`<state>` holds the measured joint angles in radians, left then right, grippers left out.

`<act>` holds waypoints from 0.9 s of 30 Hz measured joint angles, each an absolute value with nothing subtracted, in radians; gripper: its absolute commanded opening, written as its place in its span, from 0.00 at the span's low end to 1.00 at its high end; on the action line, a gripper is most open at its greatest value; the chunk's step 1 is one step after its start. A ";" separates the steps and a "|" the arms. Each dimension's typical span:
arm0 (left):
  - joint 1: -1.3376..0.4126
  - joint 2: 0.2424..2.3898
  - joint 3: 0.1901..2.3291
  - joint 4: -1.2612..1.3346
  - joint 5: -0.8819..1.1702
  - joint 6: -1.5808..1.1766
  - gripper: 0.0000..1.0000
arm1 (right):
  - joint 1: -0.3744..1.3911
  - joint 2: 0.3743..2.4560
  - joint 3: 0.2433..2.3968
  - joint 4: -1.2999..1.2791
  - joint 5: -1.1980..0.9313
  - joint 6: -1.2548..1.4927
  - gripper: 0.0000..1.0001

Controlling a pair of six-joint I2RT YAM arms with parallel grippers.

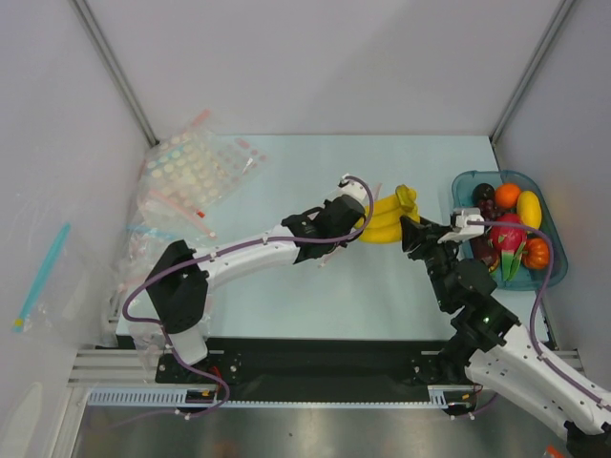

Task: Place the food in the zip-top bag and seal the zipper
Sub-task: Place the fake fruit in the zipper food storage bag.

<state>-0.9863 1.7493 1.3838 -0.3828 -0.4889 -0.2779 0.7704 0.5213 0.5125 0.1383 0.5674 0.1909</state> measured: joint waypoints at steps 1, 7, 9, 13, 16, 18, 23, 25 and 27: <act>-0.987 1.749 1.384 -0.381 -0.487 -0.278 0.00 | 0.770 0.530 0.513 0.140 0.576 0.194 0.00; -1.013 1.749 1.384 -0.379 -0.503 -0.269 0.00 | 0.770 0.610 0.513 0.155 0.622 0.234 0.00; -1.027 1.749 1.384 -0.379 -0.508 -0.269 0.00 | 0.770 0.634 0.513 0.154 0.646 0.250 0.00; -1.040 1.744 1.379 -0.377 -0.510 -0.270 0.00 | 0.772 0.657 0.505 0.157 0.675 0.278 0.00; -1.040 1.727 1.366 -0.376 -0.500 -0.273 0.00 | 0.773 0.670 0.495 0.173 0.694 0.306 0.00; -1.040 1.716 1.364 -0.376 -0.488 -0.278 0.00 | 0.777 0.681 0.488 0.184 0.697 0.321 0.00; -1.040 1.676 1.345 -0.371 -0.456 -0.288 0.00 | 0.795 0.711 0.464 0.234 0.691 0.344 0.00; -1.039 1.671 1.345 -0.368 -0.449 -0.288 0.00 | 0.810 0.732 0.461 0.253 0.691 0.343 0.00; -1.038 1.671 1.345 -0.367 -0.442 -0.288 0.00 | 0.832 0.759 0.460 0.276 0.694 0.336 0.00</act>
